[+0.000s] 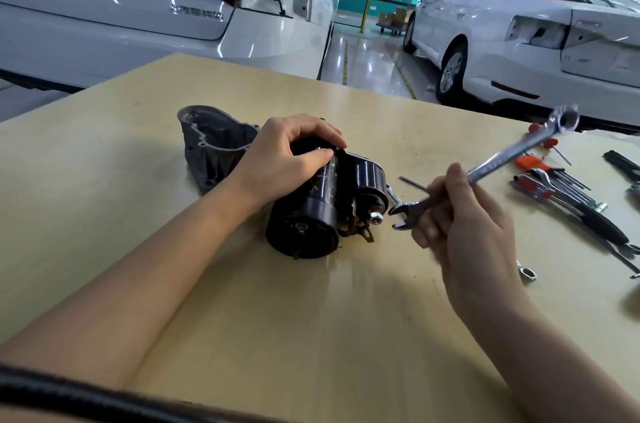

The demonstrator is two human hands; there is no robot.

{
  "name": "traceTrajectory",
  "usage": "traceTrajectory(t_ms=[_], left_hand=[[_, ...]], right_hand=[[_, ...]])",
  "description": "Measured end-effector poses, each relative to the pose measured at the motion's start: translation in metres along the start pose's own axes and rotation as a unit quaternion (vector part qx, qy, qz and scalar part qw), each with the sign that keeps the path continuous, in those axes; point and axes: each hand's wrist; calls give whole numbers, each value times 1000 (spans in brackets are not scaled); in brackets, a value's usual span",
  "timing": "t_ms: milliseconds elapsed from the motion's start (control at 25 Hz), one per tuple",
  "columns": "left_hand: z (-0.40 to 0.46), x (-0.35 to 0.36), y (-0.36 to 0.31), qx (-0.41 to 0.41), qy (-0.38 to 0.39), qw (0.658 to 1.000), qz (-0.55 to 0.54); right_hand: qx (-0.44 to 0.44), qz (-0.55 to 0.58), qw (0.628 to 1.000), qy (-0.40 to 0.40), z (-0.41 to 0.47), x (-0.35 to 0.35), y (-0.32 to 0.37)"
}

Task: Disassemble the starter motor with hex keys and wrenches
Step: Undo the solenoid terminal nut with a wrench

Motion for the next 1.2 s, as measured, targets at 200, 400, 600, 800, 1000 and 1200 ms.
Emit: traceTrajectory(t_ms=[200,400,600,800,1000,1200], left_hand=[[-1,1,-2,-5,-3,1000,8],[-2,1,-3,-5,-4,1000,4],[-2,1,-2,-5,-3,1000,2],[0,0,2,-2,-4,1000,4],[0,0,4,17,9,1000,-2],[0,1,1,1,-8,1000,-4]], right_hand=[[76,94,992,-33,2,2,-9],[48,57,997,-7,-1,5,-13],[-48,-73,996,23,-5,9,-12],[-278,-380,876,106,-6,22,4],[-332,-586,690,267,-7,45,17],[-317,-437,825,168,2,31,15]])
Point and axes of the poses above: each hand's wrist, its own z-axis towards the middle knuckle, its own x-axis out of the palm, y = z × x, and after that the axes turned 4 degrees about y, right-handed
